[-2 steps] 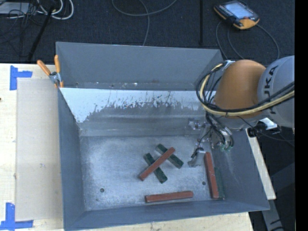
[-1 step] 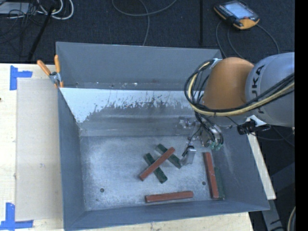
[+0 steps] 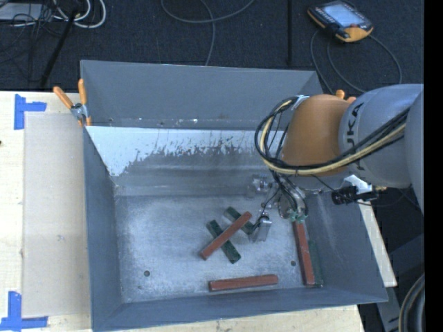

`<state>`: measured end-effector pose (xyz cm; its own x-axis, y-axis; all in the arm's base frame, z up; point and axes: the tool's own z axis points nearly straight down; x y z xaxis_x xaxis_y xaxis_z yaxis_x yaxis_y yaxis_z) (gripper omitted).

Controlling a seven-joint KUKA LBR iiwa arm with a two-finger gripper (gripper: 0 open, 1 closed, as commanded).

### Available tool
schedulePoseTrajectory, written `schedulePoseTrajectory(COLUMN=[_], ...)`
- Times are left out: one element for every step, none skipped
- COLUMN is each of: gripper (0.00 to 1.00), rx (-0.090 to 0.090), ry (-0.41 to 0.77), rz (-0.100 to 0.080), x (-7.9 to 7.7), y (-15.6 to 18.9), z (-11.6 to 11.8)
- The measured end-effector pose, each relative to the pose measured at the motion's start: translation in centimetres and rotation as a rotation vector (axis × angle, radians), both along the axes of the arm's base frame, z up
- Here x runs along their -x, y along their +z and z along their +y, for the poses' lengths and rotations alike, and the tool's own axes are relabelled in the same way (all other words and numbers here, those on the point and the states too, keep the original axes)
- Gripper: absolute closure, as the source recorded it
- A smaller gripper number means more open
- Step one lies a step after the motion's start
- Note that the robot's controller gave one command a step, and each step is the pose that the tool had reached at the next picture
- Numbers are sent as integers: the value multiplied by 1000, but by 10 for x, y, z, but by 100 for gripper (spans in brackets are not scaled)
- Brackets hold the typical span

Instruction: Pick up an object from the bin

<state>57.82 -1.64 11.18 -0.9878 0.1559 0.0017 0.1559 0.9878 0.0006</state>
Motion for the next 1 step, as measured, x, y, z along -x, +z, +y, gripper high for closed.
schedulePoseTrajectory(gripper=[0], rx=[0], ry=[-120], rz=[0], x=[7], y=[-36], z=[-7])
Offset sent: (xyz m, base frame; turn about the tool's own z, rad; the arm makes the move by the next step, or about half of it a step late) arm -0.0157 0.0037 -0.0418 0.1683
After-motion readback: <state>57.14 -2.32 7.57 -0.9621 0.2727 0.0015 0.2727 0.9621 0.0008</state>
